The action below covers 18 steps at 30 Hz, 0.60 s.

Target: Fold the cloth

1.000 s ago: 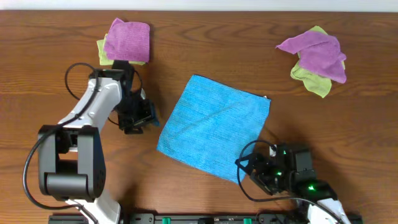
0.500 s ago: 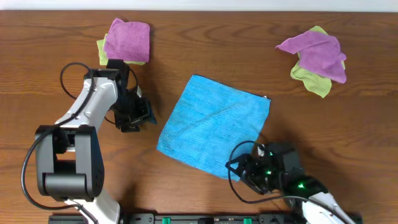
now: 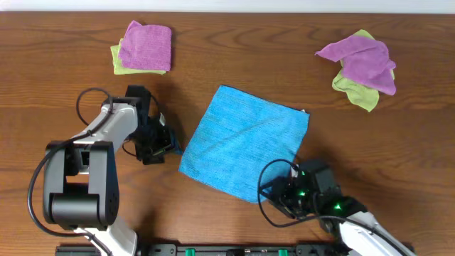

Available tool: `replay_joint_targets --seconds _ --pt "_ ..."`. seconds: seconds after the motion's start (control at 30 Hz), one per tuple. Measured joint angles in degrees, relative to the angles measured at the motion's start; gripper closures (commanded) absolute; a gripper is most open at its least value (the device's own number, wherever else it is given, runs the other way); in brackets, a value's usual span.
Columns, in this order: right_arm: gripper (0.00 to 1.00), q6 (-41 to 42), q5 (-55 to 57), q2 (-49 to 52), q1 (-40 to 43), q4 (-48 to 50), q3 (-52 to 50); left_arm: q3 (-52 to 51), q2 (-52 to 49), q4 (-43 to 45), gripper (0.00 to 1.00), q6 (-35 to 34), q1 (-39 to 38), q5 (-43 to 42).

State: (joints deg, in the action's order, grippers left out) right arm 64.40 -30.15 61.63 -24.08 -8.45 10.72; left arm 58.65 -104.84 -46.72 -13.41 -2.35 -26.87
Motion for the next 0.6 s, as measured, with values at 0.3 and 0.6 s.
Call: replay_joint_targets --seconds 0.3,0.6 --pt "0.99 0.74 3.06 0.98 0.00 0.90 -1.16 -1.09 0.61 1.77 0.31 0.11 0.00 -3.48" --pt "0.99 0.79 3.96 1.03 -0.02 2.80 -1.55 -2.56 1.14 5.62 0.33 0.13 0.07 -7.58"
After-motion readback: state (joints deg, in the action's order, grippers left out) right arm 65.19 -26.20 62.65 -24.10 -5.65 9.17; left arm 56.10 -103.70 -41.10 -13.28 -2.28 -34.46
